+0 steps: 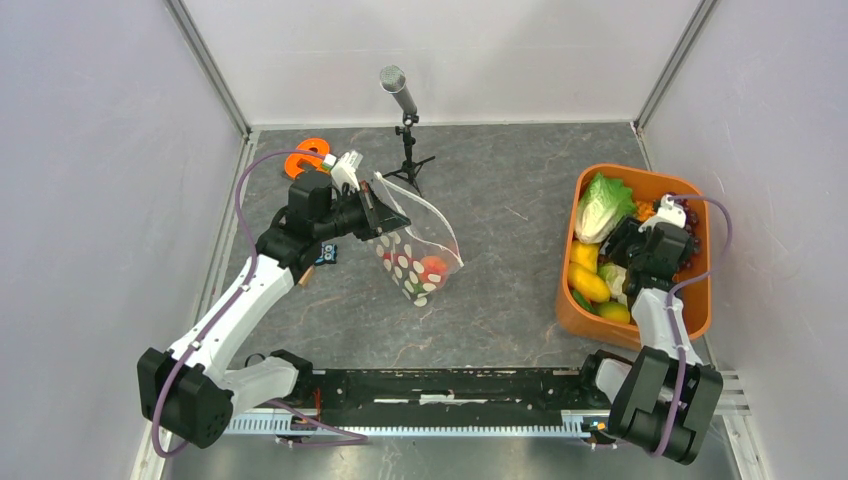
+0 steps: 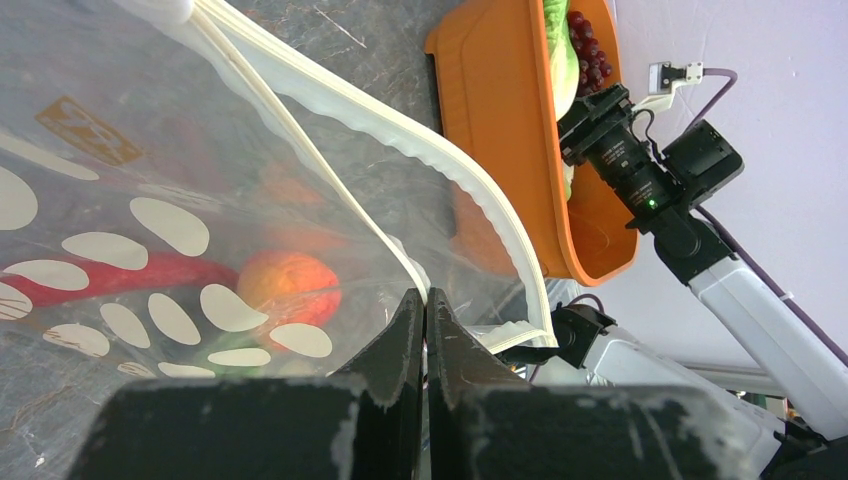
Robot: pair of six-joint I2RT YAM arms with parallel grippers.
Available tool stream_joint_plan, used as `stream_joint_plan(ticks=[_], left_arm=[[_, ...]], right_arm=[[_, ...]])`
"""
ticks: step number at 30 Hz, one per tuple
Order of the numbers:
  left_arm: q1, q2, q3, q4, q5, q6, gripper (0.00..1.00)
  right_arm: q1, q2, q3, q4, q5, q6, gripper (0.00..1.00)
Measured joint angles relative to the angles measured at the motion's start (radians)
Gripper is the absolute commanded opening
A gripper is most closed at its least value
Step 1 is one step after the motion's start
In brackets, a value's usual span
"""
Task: Place the food in the zip-top bag and seal the zipper
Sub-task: Pick up the fake fruit from the bin.
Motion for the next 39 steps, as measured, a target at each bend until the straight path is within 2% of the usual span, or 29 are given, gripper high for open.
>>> stream_joint_plan(ticks=[3,9,21,23,30,34,39], left_arm=[[0.0,0.002,0.0,0.0,0.0,0.0,0.02],[0.0,0.006,0.0,0.0,0.0,0.0,0.02],[0.0,0.006,0.0,0.0,0.0,0.001,0.02],[0.0,0.006,0.0,-0.002,0.0,0.002,0.02],[0.0,0.008,0.0,-0.005,0.0,0.018,0.02],[0.0,0.01,0.001,-0.015,0.0,0.034,0.02],[0.0,0.012,0.006,-0.041,0.0,0.062,0.02]], right_arm=[[0.0,-0.008,0.0,0.006,0.001,-0.011,0.75],[0.001,0.007,0.045,-0.028,0.043,-0.037,0.73],[0.008,0.076,0.098,-0.098,0.057,-0.037,0.76],[0.009,0.064,0.12,-0.147,0.078,-0.045,0.76],[0.008,-0.051,0.194,-0.309,0.185,-0.058,0.66],[0.01,-0.11,0.172,-0.345,0.249,-0.042,0.66],[0.009,-0.1,0.15,-0.392,0.305,-0.031,0.67]])
